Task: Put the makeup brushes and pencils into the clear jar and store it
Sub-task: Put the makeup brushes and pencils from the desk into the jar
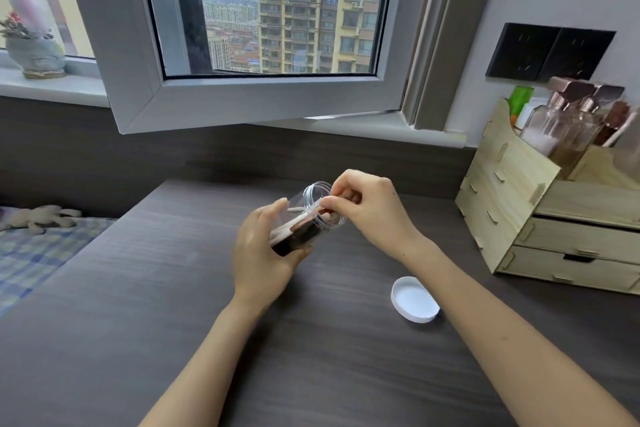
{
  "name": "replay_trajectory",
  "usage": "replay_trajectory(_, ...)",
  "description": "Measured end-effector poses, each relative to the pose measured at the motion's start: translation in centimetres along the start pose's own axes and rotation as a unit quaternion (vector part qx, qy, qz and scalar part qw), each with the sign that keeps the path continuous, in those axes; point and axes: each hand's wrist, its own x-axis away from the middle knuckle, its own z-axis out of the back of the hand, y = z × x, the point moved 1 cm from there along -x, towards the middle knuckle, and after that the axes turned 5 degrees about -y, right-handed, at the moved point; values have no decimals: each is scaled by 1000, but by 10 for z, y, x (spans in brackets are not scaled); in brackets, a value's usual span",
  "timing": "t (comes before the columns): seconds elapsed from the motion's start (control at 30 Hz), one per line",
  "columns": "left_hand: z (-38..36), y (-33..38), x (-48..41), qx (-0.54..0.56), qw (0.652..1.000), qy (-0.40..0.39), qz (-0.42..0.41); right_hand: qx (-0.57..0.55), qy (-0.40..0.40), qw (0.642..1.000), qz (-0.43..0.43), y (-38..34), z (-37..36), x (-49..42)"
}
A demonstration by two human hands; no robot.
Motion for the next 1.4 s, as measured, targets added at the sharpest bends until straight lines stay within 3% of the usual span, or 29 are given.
replay_trajectory(0.07, 0, -2, 0, 1, 1000, -5, 5, -19, -21, 999, 16, 2, -3, -3)
replay_trajectory(0.13, 0, -3, -1, 11, 1000, 2, 20, -110, -16, 994, 5, 10, -2, -8)
replay_trajectory(0.2, 0, -5, -2, 24, 999, 15, 37, -192, 50, 980, -29, 28, 1, -17)
replay_trajectory(0.23, 0, -6, -2, 32, 998, 19, 48, -178, 84, 979, -53, 38, 1, -22)
replay_trajectory(0.3, 0, -7, -3, 45, 996, 22, 70, -38, 78, 990, -112, 66, -4, -32)
replay_trajectory(0.4, 0, -8, -5, 56, 995, 23, 85, 213, -72, 957, -183, 105, -21, -39)
replay_trajectory(0.5, 1, -9, -6, 62, 993, 28, 92, 313, -152, 921, -173, 126, -36, -39)
replay_trajectory(0.63, 3, -8, -5, 64, 992, 32, 100, 432, -150, 879, -132, 133, -45, -43)
replay_trajectory(0.7, 4, -8, -5, 64, 993, 31, 99, 450, -137, 875, -112, 134, -46, -43)
replay_trajectory(0.8, 5, -7, -5, 63, 992, 30, 100, 385, -97, 911, -113, 137, -45, -39)
replay_trajectory(0.87, 5, -7, -5, 61, 993, 30, 100, 253, -16, 957, -142, 132, -39, -34)
replay_trajectory(0.93, 4, -7, -5, 62, 993, 29, 100, 101, 91, 977, -165, 120, -25, -30)
replay_trajectory(1.13, 2, -6, -2, 54, 994, 23, 93, -171, 270, 943, -91, 68, 39, -6)
replay_trajectory(1.23, 0, -4, -1, 53, 995, 16, 82, -226, 300, 927, -10, 35, 66, 10)
replay_trajectory(1.4, -2, 1, 1, 43, 997, -1, 61, -135, 233, 962, 42, -8, 64, 25)
